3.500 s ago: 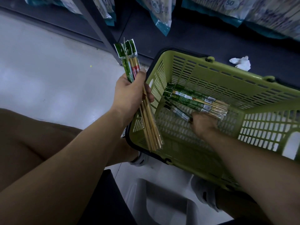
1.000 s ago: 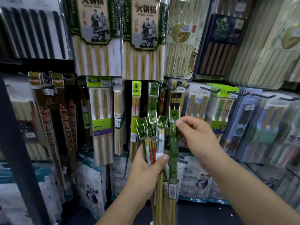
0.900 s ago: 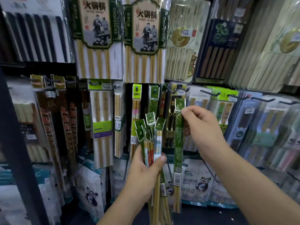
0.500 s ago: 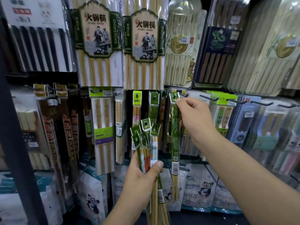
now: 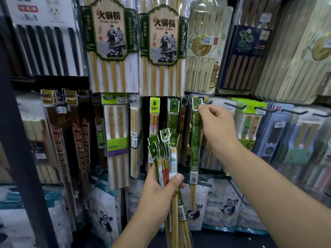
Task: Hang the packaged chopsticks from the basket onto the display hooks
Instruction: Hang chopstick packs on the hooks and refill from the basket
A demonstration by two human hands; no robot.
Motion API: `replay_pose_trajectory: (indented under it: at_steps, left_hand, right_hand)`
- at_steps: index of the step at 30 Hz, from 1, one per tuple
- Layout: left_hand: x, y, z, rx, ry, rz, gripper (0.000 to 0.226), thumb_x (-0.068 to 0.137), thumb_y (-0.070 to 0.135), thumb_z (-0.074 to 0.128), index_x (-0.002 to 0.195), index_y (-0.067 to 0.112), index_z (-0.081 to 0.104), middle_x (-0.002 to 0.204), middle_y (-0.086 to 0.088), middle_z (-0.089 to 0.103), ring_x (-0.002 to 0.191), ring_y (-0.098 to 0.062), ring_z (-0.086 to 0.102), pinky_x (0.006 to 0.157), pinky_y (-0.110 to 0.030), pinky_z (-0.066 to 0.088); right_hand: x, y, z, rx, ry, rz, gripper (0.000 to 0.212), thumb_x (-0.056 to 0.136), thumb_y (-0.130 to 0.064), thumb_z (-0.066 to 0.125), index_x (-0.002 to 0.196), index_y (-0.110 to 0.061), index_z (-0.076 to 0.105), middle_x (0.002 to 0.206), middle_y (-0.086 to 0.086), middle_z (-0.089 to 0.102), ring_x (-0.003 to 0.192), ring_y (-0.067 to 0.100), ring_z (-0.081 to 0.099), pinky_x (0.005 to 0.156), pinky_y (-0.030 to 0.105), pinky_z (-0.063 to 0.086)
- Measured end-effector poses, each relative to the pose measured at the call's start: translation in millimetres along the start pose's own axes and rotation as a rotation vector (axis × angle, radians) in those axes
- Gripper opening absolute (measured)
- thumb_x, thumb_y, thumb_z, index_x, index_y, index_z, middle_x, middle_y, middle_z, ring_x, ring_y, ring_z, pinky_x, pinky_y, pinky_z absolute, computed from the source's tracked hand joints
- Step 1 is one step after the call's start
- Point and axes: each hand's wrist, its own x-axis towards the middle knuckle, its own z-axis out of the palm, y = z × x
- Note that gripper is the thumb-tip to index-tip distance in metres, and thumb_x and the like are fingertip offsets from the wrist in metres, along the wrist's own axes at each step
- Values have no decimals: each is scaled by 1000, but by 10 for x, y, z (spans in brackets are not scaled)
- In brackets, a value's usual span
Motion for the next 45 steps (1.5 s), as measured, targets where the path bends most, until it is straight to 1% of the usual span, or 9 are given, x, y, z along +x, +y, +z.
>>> replay_pose_trajectory:
  at_steps: [9, 13, 18, 23, 27, 33, 38, 41, 45]
  left_hand:
    - [32, -20, 13, -46, 10, 15, 20, 93, 29, 73, 110, 26, 63, 86, -2, 78, 85, -9, 75, 79, -32, 49]
    - [45, -32, 18, -54, 5, 36, 22, 94, 27, 73, 113, 24, 62, 87, -2, 78, 86, -14, 76, 82, -36, 52]
    - [44, -39, 19, -51, 15, 62, 16, 93, 30, 73, 93, 44, 67, 87, -1, 77, 85, -17, 76, 79, -36, 54]
    - [46, -32, 36, -91, 1, 67, 14, 79, 43, 77, 89, 44, 68, 83, -3, 76, 79, -15, 75, 65, -25, 57]
    - [33, -21, 45, -99, -2, 109, 35, 73, 45, 77, 102, 29, 66, 83, -4, 75, 72, -14, 73, 60, -15, 54]
    - [38, -11, 49, -157, 29, 61, 47, 73, 56, 71, 100, 18, 66, 77, -4, 75, 70, -16, 74, 59, -18, 55]
    - [64, -7, 17, -175, 50, -13, 21, 74, 58, 67, 82, 39, 73, 77, 4, 77, 68, -13, 75, 55, -26, 57]
    - [75, -23, 6, -140, 59, 10, 20, 74, 61, 66, 88, 47, 71, 87, 14, 78, 80, -5, 74, 72, -30, 54]
    - [79, -23, 4, -125, 81, 42, 25, 81, 54, 66, 89, 30, 70, 80, 4, 75, 71, -10, 72, 62, -25, 55]
  right_hand:
    - [40, 56, 38, -46, 6, 3, 43, 99, -22, 54, 63, -10, 34, 53, -7, 24, 53, 14, 24, 68, 24, 47]
    - [107, 118, 85, -128, 12, 7, 48, 101, -27, 54, 59, -14, 35, 51, -6, 26, 51, 13, 31, 62, 24, 43]
    - [79, 232, 86, -153, 1, 118, 40, 103, -38, 54, 89, -4, 68, 85, 19, 70, 75, 24, 65, 78, 43, 57]
    - [-268, 268, 27, -4, -163, 188, 26, 101, -37, 59, 87, -19, 71, 82, 2, 75, 63, 5, 65, 54, 20, 52]
    - [-523, 207, 50, -32, -407, 102, 20, 99, -32, 64, 82, -25, 71, 74, -3, 71, 65, 5, 66, 61, 22, 56]
    - [-459, 118, 38, 33, -283, 127, 19, 98, -19, 63, 80, -20, 69, 64, -8, 64, 56, 2, 60, 52, 22, 49]
    - [-192, -53, -15, 161, -109, 104, 28, 101, -23, 59, 74, -27, 66, 62, -11, 58, 60, 8, 53, 58, 27, 45]
    - [-57, -96, -10, 131, -74, 102, 25, 103, -25, 55, 79, -21, 61, 65, -3, 51, 62, 14, 46, 60, 32, 42]
    - [26, -63, 10, 87, -69, 100, 25, 103, -26, 54, 84, -11, 59, 74, 8, 45, 66, 18, 42, 56, 26, 41]
